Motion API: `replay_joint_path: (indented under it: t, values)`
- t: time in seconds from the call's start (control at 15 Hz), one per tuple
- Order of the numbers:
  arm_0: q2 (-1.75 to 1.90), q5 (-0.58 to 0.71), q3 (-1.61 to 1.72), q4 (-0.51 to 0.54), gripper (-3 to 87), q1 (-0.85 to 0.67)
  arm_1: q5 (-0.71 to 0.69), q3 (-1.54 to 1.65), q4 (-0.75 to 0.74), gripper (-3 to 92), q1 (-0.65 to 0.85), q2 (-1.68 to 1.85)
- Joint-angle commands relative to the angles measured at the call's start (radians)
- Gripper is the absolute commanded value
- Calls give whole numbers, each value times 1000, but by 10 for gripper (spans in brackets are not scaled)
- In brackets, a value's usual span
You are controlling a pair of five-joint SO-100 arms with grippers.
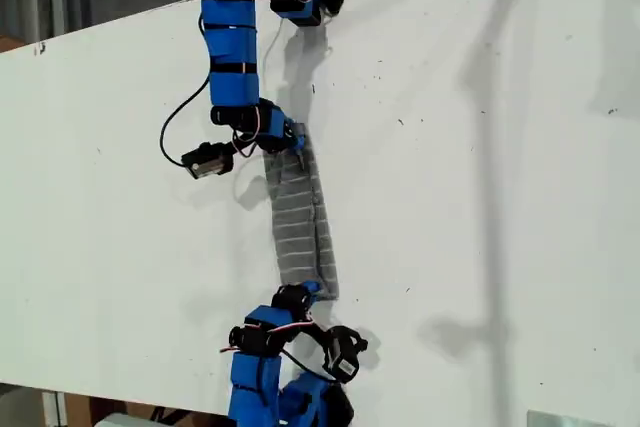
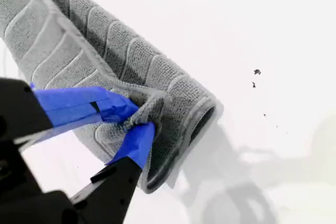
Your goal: Grasp corners of a square towel and fold twice.
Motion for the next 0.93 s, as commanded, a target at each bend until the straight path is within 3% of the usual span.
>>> replay_joint_path:
  t: [0.0, 0.07, 0.4, 0.87]
  values:
    - [35, 12, -63, 34, 173, 17, 5, -23, 8, 309, -3, 43]
    - [37, 15, -109, 74, 247, 21, 6, -25, 25, 321, 0, 71]
    - [86, 48, -244, 242, 235, -8, -55, -21, 75, 336, 84, 127]
    - [152, 26, -34, 127, 225, -31, -179, -40, -58, 340, 270, -291]
